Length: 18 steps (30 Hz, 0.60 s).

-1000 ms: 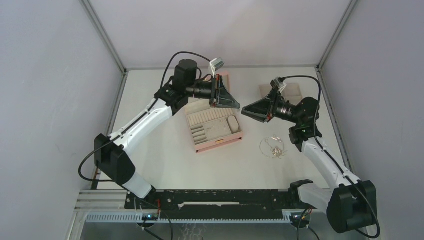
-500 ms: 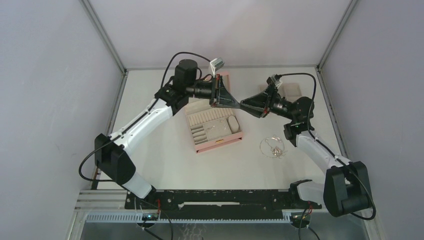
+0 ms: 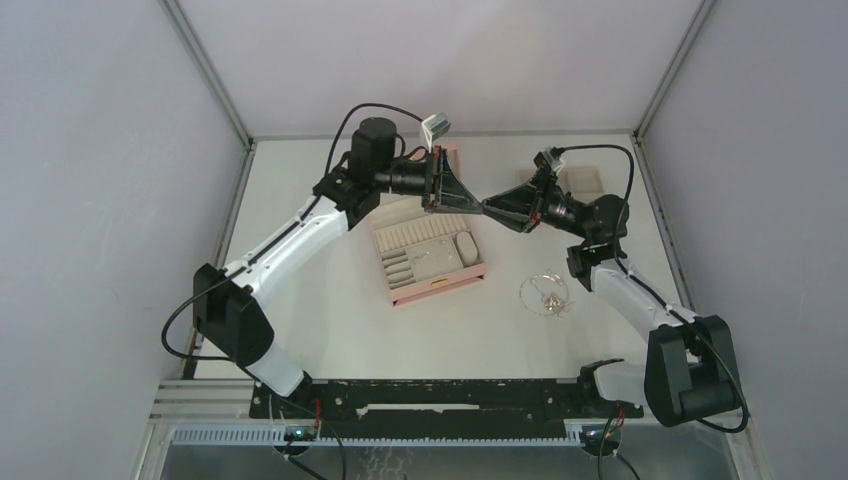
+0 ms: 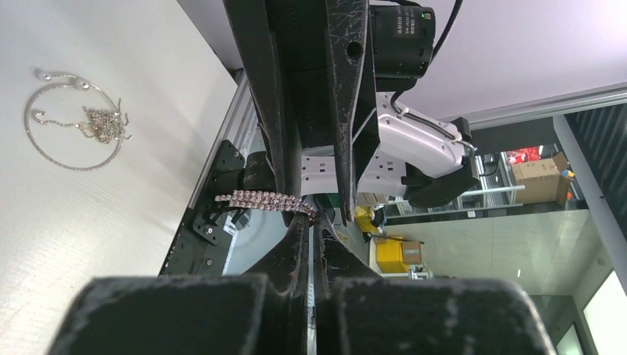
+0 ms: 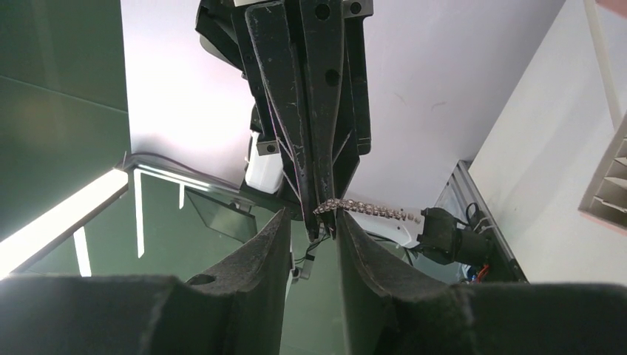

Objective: Organize the mixed jewelry
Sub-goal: Pick up the jewelry from the center of the board.

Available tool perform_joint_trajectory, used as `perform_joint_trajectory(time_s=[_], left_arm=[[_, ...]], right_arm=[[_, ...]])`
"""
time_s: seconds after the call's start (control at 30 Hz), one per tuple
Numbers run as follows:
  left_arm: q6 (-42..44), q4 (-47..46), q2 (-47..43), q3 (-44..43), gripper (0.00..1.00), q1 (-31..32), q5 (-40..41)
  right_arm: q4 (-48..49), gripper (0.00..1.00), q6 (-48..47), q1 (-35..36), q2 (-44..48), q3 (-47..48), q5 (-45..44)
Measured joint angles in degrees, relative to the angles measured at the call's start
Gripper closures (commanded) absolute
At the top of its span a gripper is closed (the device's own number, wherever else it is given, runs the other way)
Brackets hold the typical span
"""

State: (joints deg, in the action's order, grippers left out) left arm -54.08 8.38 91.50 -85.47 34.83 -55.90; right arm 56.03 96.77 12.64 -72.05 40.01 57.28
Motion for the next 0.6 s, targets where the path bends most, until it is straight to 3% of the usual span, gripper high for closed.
perform_joint_trajectory(time_s=[0.6], left_arm=[[-3.06, -5.4, 0.37, 0.42, 1.0, -0.52, -0.85]], right_arm=[[1.97, 0.75, 1.16, -1.05, -0.07, 0.0, 0.13]])
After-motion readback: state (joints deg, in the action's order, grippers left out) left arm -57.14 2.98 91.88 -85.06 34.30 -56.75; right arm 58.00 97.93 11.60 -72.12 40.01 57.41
